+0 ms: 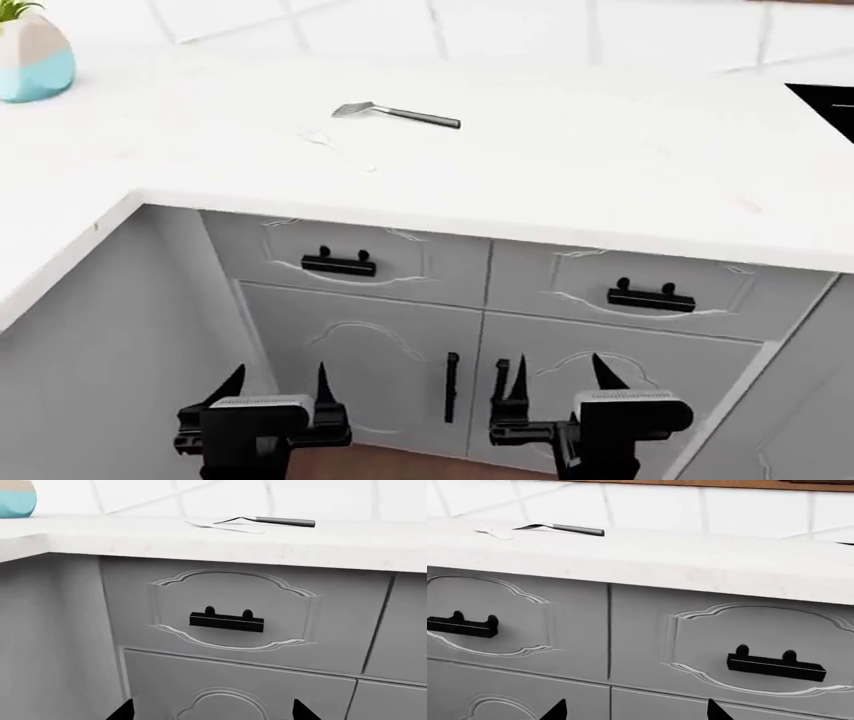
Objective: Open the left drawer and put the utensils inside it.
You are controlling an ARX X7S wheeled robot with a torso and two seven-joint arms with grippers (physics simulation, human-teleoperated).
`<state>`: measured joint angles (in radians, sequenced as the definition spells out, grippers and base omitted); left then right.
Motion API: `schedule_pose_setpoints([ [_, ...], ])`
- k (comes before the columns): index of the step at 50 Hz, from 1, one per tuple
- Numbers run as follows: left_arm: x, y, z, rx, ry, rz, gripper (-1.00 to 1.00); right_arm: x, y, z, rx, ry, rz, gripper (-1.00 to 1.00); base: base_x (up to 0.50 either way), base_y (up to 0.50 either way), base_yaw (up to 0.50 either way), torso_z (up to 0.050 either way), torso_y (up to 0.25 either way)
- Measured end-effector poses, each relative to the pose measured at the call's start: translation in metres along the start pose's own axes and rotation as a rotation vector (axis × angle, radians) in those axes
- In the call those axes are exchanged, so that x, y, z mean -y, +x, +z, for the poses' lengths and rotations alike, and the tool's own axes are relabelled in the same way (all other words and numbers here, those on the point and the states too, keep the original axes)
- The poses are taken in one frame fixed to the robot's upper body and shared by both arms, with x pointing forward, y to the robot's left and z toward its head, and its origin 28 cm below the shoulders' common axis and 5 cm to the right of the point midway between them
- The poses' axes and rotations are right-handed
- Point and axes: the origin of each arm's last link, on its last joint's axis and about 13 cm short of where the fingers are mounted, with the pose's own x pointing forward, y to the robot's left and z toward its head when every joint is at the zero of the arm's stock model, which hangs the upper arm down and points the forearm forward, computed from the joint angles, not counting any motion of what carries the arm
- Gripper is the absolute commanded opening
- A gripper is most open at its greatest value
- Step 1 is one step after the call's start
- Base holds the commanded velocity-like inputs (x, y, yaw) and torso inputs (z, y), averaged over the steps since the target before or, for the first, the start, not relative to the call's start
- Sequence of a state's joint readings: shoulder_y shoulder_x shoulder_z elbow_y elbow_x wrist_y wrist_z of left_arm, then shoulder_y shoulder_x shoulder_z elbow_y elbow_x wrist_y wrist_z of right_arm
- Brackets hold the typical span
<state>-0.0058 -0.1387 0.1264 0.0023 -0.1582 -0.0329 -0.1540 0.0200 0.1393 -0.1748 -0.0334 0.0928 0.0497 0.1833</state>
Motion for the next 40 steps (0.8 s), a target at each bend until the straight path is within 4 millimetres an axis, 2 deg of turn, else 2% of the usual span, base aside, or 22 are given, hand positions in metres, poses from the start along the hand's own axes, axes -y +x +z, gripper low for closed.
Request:
schedule_pose_setpoints([
  [13,0.000,-0.001,-0.001,-0.020,-0.035,-0.013,1.00,0.001,-0.001,0.001,0.006,-0.005,-0.004,1.00,0.00,0.00,0.50,0.000,0.000],
  [16,0.000,-0.005,0.002,-0.058,-0.130,-0.047,1.00,0.001,-0.003,0.004,0.010,-0.004,0.001,1.00,0.00,0.00,0.33,0.000,0.000],
  [20,-0.003,-0.013,0.005,-0.149,-0.344,-0.101,1.00,0.002,-0.008,0.019,0.006,0.009,0.028,1.00,0.00,0.00,0.00,0.000,0.000],
  [26,-0.007,-0.025,0.000,-0.294,-0.712,-0.214,1.00,0.005,-0.012,0.060,-0.003,0.003,0.091,1.00,0.00,0.00,0.00,0.000,0.000],
  [30,-0.009,-0.033,-0.004,-0.343,-0.897,-0.294,1.00,0.007,-0.012,0.097,-0.002,0.020,0.116,1.00,0.00,0.00,0.00,0.000,0.000],
  [37,-0.014,-0.044,-0.014,-0.376,-1.115,-0.369,1.00,0.010,0.008,0.169,-0.010,0.090,0.056,1.00,0.00,0.00,0.00,0.000,0.000],
  [40,-0.015,-0.046,-0.017,-0.381,-1.170,-0.381,1.00,0.007,0.012,0.200,-0.033,0.082,0.102,1.00,0.00,0.00,0.00,0.000,0.000],
])
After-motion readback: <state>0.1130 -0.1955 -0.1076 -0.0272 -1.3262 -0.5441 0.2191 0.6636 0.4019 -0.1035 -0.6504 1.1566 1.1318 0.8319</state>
